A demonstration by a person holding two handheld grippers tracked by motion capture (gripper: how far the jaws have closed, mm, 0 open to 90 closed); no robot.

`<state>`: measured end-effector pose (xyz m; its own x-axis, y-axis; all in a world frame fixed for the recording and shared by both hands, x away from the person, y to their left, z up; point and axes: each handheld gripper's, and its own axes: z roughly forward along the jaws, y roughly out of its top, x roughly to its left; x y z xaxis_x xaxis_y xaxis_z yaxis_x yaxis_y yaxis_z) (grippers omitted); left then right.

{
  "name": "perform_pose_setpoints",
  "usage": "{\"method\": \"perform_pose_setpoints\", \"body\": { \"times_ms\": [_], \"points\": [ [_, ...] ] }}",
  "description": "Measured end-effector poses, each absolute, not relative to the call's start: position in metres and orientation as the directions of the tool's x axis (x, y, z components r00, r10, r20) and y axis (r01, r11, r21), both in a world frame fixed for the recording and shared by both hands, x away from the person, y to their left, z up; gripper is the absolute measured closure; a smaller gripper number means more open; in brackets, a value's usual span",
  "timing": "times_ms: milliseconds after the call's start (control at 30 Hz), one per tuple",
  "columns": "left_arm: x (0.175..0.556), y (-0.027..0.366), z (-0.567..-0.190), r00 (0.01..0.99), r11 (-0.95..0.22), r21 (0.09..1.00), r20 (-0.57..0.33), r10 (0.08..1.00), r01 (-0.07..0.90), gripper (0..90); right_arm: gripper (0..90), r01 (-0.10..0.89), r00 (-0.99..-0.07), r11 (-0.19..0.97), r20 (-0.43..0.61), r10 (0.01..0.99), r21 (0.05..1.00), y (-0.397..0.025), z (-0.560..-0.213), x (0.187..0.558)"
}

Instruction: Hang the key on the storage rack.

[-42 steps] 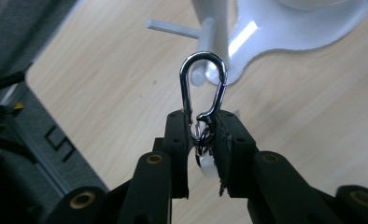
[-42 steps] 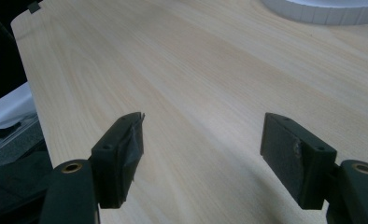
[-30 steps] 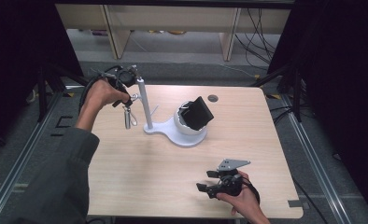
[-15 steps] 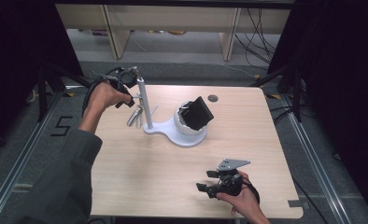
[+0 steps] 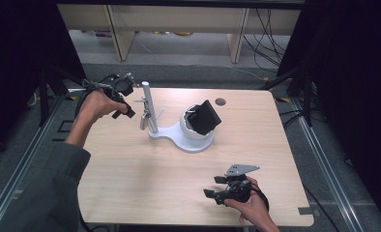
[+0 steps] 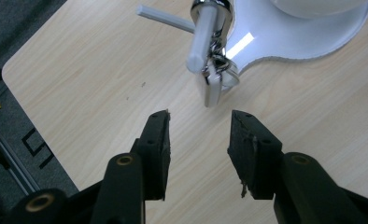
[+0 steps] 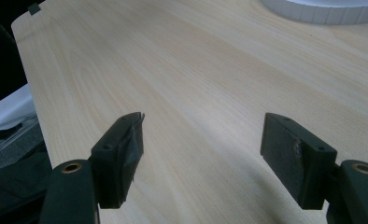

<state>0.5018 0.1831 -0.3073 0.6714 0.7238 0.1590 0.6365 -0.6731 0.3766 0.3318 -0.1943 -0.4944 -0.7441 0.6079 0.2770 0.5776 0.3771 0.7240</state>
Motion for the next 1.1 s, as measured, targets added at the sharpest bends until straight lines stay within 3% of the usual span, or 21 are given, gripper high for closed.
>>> {"method": "perform_pose_setpoints", "body": {
  "times_ms": [433, 1100],
  "points": [
    [0.47, 0.187, -0.321, 0.664, -0.641, 0.417, 0.111, 0.739, 0.644, 35.3, 31.0, 0.577, -0.738, 0.37, 0.272, 0.618, 0.728, -0.196, -0.495, 0.333],
    [0.41, 0.183, -0.361, 0.716, -0.646, 0.491, 0.061, 0.696, 0.585, 25.6, 31.0, 0.573, -0.74, 0.372, 0.267, 0.617, 0.73, -0.195, -0.495, 0.336]
  ]
}}
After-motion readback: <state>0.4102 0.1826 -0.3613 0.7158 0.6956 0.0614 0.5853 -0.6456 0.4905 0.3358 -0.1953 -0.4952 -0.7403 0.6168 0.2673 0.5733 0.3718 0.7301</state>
